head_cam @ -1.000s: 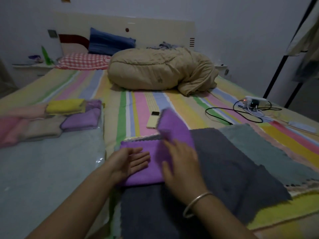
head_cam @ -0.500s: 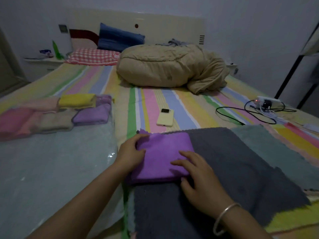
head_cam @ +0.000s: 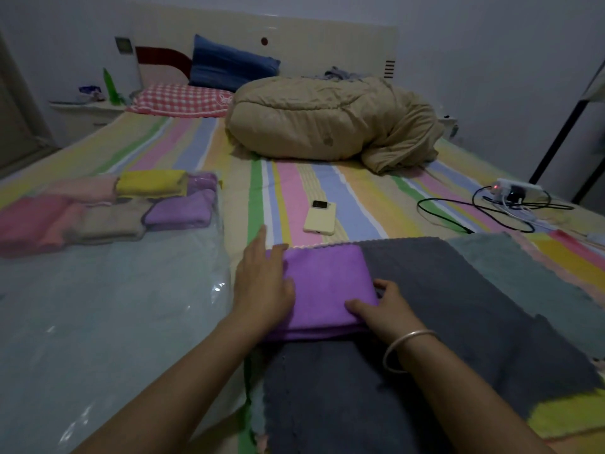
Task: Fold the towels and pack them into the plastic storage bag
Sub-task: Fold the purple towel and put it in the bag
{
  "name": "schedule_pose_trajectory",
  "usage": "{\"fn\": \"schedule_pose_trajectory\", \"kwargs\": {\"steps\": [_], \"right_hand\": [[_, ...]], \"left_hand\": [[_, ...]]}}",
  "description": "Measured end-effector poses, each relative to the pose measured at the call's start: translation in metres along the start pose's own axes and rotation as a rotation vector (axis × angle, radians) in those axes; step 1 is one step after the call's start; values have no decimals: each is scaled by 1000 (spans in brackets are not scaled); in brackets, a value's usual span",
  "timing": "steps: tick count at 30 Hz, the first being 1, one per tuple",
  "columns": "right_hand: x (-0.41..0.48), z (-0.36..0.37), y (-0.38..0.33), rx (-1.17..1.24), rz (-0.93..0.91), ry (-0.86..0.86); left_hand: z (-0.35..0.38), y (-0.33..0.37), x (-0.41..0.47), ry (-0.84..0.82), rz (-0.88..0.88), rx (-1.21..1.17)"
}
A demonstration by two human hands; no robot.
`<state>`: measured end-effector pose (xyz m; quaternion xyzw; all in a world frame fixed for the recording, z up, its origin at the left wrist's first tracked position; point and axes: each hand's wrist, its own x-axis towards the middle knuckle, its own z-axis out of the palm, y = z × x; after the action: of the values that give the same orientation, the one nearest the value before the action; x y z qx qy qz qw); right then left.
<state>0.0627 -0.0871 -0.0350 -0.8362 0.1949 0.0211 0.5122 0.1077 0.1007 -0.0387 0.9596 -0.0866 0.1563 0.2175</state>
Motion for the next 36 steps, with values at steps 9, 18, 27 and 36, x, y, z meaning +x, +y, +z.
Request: {"fn": "schedule_pose_trajectory", "kwargs": {"steps": [9,18,27,36], "right_hand": [[9,-35,4,288,35,197],[-2,-15,14,527,-146,209],[-36,54,4,-652,-847,238],[-49,70,1,-928,-716,56]], "left_hand": [[52,55,-1,-348,185,145],[72,58,-18,-234,160,111],[4,32,26,-160,-742,-1353],[12,2,11,-81,-659,-1174]]}}
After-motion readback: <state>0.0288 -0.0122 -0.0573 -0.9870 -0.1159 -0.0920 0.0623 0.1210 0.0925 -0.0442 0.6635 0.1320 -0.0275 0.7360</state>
